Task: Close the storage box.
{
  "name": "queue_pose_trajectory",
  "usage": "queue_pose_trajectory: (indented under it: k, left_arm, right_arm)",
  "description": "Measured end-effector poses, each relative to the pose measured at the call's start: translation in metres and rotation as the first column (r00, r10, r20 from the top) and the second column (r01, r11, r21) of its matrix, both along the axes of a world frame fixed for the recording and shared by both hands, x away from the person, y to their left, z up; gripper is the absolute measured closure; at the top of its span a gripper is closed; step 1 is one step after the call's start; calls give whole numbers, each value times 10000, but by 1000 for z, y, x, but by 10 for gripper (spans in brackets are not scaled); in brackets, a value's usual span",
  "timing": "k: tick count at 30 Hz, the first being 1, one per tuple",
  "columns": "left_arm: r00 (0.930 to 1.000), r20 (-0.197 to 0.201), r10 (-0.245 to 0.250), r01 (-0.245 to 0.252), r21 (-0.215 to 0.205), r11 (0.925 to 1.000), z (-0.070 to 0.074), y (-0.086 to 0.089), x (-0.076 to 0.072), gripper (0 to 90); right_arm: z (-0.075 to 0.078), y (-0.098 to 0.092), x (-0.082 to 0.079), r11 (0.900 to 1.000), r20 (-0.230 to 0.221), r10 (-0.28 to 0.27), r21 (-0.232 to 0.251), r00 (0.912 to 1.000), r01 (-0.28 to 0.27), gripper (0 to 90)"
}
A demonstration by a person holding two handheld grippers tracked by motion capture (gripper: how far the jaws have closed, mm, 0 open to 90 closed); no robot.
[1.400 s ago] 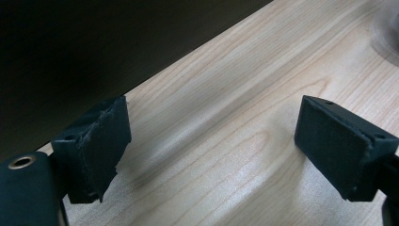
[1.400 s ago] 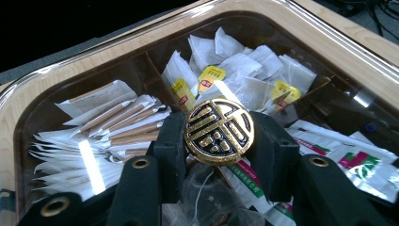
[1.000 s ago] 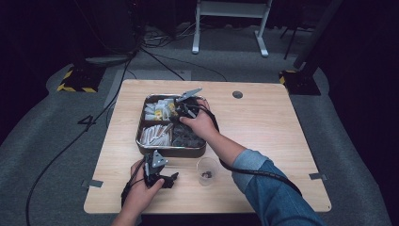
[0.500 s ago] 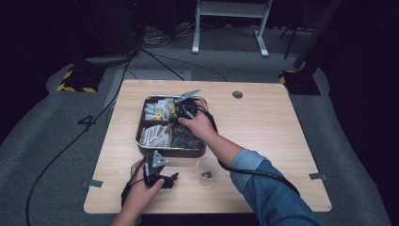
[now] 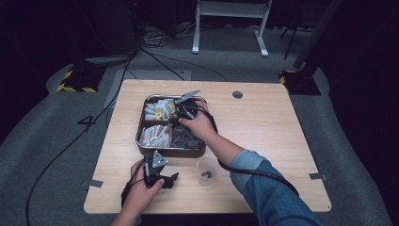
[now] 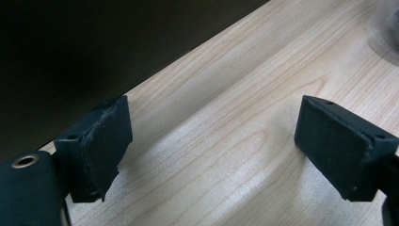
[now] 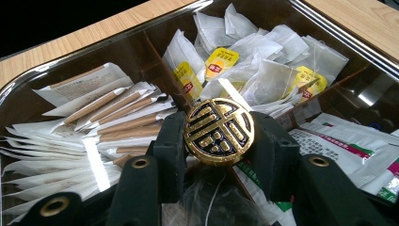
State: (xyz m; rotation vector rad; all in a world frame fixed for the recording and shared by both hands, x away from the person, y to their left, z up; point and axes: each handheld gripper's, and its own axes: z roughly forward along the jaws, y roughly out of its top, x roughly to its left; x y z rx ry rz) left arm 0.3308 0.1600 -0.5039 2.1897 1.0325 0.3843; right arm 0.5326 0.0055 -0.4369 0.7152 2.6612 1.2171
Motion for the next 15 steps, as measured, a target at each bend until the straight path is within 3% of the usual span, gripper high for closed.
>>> queue_pose_trajectory:
  k: [15]
  left_arm:
    - [10000, -23, -35, 35, 3, 10000, 0, 0, 0, 121]
  right_arm:
    - [-2, -1, 0, 9994, -97, -103, 340, 9999, 106, 569]
